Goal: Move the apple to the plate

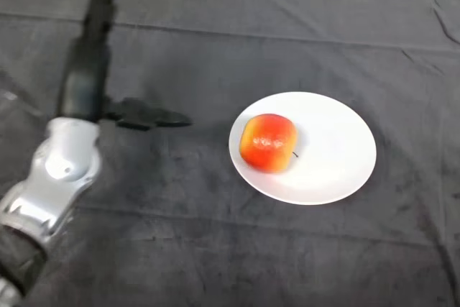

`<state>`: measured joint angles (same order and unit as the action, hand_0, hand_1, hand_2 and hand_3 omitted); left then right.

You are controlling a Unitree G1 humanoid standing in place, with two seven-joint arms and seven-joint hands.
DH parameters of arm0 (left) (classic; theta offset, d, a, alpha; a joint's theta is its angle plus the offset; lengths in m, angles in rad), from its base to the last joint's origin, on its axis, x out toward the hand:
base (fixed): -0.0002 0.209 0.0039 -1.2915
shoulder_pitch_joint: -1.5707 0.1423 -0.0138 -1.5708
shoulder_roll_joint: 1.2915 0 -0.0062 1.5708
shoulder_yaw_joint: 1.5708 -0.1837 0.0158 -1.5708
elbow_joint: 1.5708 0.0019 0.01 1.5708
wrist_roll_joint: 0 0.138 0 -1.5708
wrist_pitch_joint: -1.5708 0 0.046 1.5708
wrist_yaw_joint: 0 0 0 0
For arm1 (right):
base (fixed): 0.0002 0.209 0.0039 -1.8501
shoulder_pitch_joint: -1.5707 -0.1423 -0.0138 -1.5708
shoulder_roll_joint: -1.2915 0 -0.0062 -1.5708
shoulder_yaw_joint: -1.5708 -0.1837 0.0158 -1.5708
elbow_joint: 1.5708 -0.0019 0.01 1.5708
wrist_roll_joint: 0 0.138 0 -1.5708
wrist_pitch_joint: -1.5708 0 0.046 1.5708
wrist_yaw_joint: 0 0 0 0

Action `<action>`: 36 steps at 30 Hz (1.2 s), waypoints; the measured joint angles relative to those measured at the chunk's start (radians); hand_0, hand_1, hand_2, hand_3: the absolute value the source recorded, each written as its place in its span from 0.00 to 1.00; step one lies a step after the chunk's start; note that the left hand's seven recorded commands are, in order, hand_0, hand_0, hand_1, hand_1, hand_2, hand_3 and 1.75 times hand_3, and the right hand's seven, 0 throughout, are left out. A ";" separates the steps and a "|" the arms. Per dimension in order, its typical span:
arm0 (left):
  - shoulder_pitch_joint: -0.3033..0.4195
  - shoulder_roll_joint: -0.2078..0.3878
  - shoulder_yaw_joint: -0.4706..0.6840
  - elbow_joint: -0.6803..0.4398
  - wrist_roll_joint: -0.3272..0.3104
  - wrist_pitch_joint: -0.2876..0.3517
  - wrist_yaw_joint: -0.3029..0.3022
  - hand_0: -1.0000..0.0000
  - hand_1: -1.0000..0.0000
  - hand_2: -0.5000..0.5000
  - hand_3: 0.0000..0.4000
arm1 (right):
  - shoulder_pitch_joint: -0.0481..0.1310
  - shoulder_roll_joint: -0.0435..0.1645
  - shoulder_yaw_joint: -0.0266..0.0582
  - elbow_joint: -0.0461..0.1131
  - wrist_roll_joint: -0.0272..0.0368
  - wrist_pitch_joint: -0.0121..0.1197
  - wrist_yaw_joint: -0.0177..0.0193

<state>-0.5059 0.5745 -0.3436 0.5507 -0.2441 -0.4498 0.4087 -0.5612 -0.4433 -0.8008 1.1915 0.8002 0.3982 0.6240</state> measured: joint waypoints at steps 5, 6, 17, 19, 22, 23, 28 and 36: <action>0.083 0.039 0.103 -0.042 -0.033 -0.029 0.016 1.00 1.00 0.50 0.00 | 0.000 0.000 0.0003 0.000 -0.0002 0.000 -0.0002; 0.099 0.042 0.127 -0.053 -0.036 -0.036 0.018 1.00 1.00 0.50 0.00 | 0.000 0.000 0.0002 0.000 -0.0002 0.000 -0.0003; 0.342 0.074 0.356 -0.172 -0.119 -0.094 0.034 1.00 1.00 0.50 0.00 | 0.000 0.000 0.0007 0.000 -0.0005 0.000 -0.0011; 0.383 0.074 0.394 -0.172 -0.135 -0.110 0.034 1.00 1.00 0.50 0.00 | 0.000 0.000 0.0008 0.000 -0.0005 0.000 -0.0011; 0.439 0.074 0.450 -0.172 -0.153 -0.133 0.030 1.00 1.00 0.50 0.00 | 0.000 0.000 0.0009 0.000 -0.0005 0.000 -0.0012; 0.452 0.074 0.468 -0.172 -0.164 -0.142 0.026 1.00 1.00 0.50 0.00 | 0.000 0.000 0.0008 0.000 -0.0005 0.000 -0.0012; 0.484 0.075 0.569 -0.150 -0.206 -0.193 -0.019 1.00 1.00 0.50 0.00 | 0.000 0.000 0.0012 0.000 -0.0005 0.000 -0.0016; 0.496 0.075 0.692 -0.056 -0.266 -0.223 -0.076 1.00 1.00 0.50 0.00 | 0.001 0.000 0.0011 0.000 -0.0005 0.000 -0.0018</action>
<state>-0.0097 0.6497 0.3481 0.4944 -0.5101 -0.6726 0.3327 -0.5607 -0.4431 -0.7997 1.1914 0.7997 0.3987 0.6222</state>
